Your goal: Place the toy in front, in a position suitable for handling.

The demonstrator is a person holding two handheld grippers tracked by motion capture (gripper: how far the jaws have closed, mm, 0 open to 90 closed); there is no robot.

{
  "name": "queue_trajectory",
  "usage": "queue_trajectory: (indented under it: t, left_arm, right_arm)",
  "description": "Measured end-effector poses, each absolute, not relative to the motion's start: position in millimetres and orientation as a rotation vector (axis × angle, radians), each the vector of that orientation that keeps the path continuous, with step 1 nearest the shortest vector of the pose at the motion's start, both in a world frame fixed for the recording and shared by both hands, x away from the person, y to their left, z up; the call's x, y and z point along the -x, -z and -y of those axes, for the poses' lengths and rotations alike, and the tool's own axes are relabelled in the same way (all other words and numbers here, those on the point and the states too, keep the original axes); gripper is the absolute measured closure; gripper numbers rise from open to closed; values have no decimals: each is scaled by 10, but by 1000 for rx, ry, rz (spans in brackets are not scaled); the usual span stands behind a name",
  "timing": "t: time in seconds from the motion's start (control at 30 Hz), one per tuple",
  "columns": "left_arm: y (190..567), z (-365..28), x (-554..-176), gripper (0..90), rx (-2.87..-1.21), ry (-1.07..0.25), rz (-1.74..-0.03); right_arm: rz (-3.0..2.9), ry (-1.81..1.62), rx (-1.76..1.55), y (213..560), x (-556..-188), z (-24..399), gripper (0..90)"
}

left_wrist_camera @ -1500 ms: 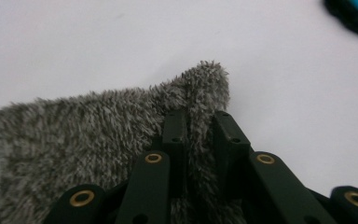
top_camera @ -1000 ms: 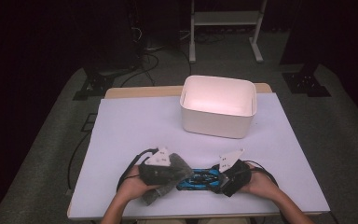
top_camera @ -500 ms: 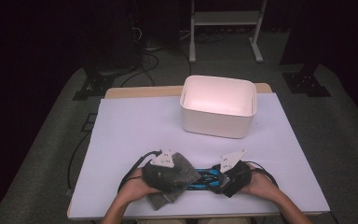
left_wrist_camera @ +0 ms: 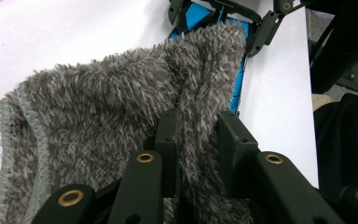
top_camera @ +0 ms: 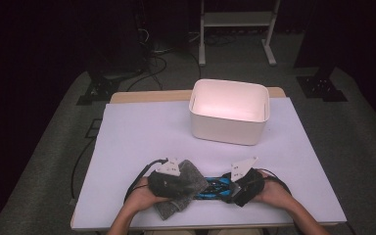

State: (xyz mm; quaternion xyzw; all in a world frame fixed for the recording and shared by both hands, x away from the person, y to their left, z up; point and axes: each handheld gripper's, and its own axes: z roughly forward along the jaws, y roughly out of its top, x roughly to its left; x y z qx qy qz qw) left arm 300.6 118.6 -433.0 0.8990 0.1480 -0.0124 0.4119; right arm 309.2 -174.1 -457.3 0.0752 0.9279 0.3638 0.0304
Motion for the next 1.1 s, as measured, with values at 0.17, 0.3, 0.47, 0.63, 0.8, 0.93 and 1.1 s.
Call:
queue_trajectory:
  t: [0.17, 0.3, 0.47, 0.63, 0.8, 0.93, 1.1]
  left_arm:
    - [4316, -1187, -3000, 722, -2258, 48, -365]
    - [4309, -1210, -3003, 734, -2254, 59, -365]
    - [4265, -1222, -2982, 747, -2249, 75, -335]
    - [4248, -1158, -2933, 748, -2267, 93, -293]
    - [4249, -1157, -2927, 763, -2322, 56, -284]
    - [4233, -1293, -2934, 775, -2389, 6, -347]
    - [4226, -1361, -2906, 774, -2395, 16, -346]
  right_arm:
    - [-2877, -1112, -217, 4561, -3101, 1730, 228]
    - [-2895, -1122, -213, 4556, -3094, 1718, 231]
    - [-2919, -1165, -177, 4565, -3098, 1703, 232]
    - [-2933, -1171, -130, 4569, -3055, 1637, 232]
    - [-2920, -1149, -124, 4570, -3029, 1611, 231]
    - [-2915, -1143, -126, 4569, -3019, 1608, 230]
    - [-2910, -1147, -124, 4574, -3019, 1610, 230]
